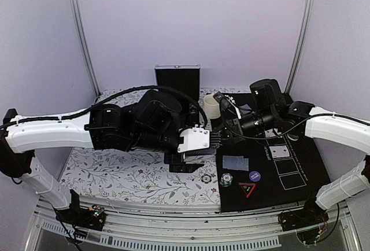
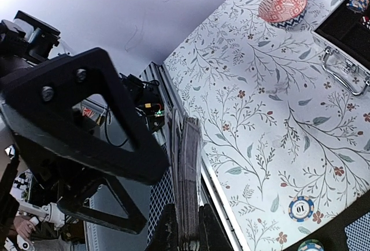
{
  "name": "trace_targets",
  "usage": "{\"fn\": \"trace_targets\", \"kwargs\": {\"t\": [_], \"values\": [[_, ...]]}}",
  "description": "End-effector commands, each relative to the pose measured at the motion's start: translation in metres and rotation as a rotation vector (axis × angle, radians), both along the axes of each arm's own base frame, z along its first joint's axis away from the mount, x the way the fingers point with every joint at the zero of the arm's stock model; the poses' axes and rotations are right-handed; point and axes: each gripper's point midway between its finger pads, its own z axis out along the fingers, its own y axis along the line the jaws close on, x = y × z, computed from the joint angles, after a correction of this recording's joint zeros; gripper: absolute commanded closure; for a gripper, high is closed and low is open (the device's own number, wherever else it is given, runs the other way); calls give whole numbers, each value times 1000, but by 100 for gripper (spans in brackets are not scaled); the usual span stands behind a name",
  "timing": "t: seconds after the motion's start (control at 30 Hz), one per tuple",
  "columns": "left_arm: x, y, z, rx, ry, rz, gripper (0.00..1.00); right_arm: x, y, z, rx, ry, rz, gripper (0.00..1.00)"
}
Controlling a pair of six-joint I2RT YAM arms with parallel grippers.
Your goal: Distribute texas hold em gaming equipment
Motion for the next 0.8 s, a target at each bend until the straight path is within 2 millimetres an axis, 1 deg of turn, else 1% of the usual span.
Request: {"fn": "trace_targets", "kwargs": {"t": [0.0, 0.1, 0.2, 0.33, 0.57, 0.7, 0.77], "values": [[12, 11, -9, 39, 10, 34, 2, -1, 16, 28, 76, -42, 18, 98], [20, 14, -14, 61, -3, 62, 2, -5, 19, 29, 87, -39, 34, 98], [28, 17, -18, 73, -10, 87, 8, -7, 20, 32, 102, -35, 47, 98], [32, 17, -21, 80, -8, 99, 16, -10, 21, 35, 109, -38, 65, 98], [32, 16, -27, 91, 10, 90, 32, -11, 21, 34, 97, -39, 69, 98], [30, 15, -24, 79, 21, 78, 43, -7, 18, 30, 61, -47, 44, 98], [28, 16, -23, 76, 29, 74, 48, -4, 14, 29, 38, -60, 21, 95]]}}
